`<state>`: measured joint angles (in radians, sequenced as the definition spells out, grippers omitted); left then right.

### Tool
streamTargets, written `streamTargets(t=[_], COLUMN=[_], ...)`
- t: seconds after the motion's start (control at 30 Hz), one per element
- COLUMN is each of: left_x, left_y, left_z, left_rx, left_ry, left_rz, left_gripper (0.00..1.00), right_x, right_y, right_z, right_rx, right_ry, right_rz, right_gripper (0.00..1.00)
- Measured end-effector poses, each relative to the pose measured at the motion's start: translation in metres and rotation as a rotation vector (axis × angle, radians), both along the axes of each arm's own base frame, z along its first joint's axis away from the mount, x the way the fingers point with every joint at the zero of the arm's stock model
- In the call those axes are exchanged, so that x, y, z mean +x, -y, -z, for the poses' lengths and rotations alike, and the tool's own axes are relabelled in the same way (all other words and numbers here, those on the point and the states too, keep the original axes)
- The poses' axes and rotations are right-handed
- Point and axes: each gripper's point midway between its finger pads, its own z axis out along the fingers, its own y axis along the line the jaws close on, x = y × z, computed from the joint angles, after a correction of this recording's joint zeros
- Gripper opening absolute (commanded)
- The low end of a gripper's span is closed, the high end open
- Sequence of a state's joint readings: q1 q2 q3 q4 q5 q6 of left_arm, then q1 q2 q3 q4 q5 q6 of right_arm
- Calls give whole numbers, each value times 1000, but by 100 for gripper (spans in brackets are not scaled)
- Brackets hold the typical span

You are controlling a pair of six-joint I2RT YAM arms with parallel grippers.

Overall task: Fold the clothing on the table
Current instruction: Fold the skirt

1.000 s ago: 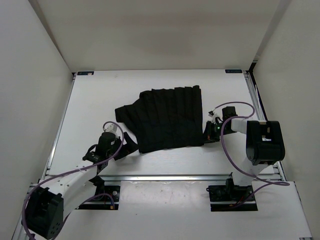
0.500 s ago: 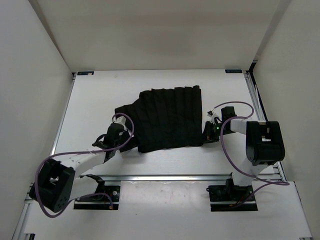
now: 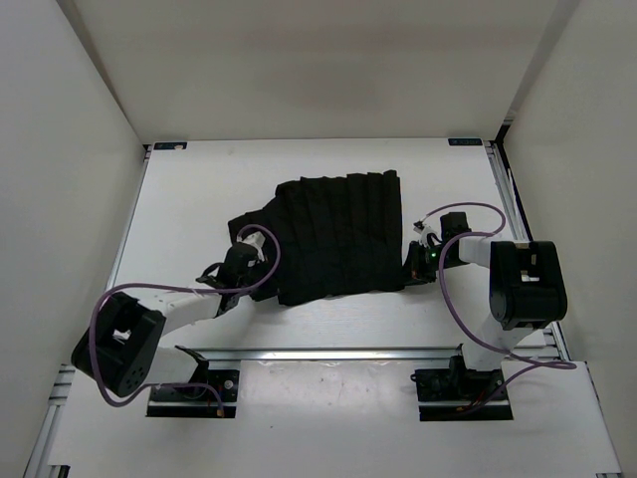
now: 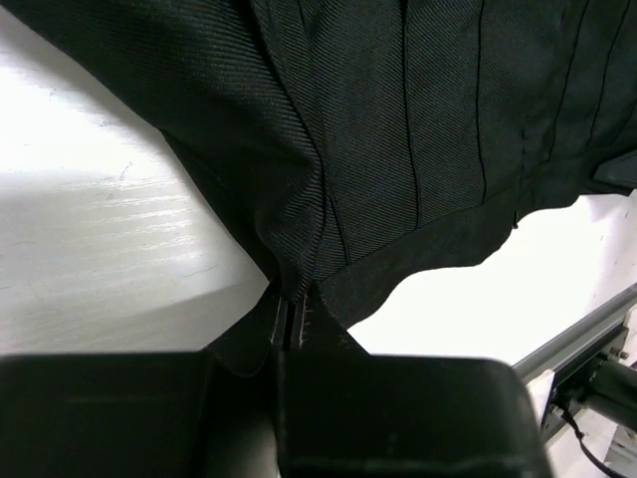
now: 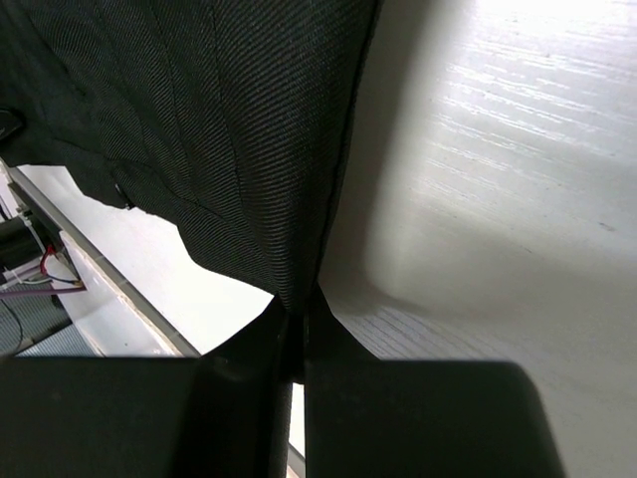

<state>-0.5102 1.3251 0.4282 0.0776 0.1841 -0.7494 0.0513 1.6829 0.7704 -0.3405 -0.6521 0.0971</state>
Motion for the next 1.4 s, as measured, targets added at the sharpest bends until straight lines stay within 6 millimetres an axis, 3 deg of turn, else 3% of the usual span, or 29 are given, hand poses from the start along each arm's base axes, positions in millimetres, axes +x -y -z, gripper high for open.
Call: streamTargets(t=[0.2,0.37,0.47,0.67,0.77,0.83,0.87,0.93,1.0,1.03,1.1,1.27,1.33,1.4], left_x=[1,0,-2,8,14,10,4,-15,-30,-38,-42,-34,-31,-29], left_y=[-8,-15,-18,-26,-34,-37,-38,-39,-48,-52,-58,-73,-81,-86], left_z=[-14,-50,-68,-94,-98,-93,-87,-70,-47,-37,-36,-89,-91,-80], left_rx=[-22,-106,-158,-233,-248,-261,-275,-308,-314,-318,-344,-506,-513,-495], left_ry=[24,107,150,212,223,218,215,187,161,141,140,316,317,268], left_rz=[-20,-29,-36,-86,-122,-139,-143,-151,-202,-232,-286,-380,-410,-440], left_gripper=[0,0,0,0,0,0,0,0,0,0,0,0,0,0], right_x=[2,0,12,58,61,55,48,28,12,7,-1,-14,-19,-20], right_y=[8,8,5,-10,-18,-19,-19,-16,-2,7,20,25,21,15], right_z=[0,-11,-32,-100,-114,-109,-102,-84,-60,-51,-40,-26,-23,-24], right_rx=[-2,27,57,105,89,77,74,71,19,-2,-26,-43,-33,-28], right_ry=[-15,-51,-27,179,262,262,244,172,112,87,57,29,19,29], right_rz=[32,39,21,-42,-94,-109,-111,-107,-87,-67,-39,-37,-50,-71], right_gripper=[0,0,0,0,0,0,7,67,88,93,95,82,81,82])
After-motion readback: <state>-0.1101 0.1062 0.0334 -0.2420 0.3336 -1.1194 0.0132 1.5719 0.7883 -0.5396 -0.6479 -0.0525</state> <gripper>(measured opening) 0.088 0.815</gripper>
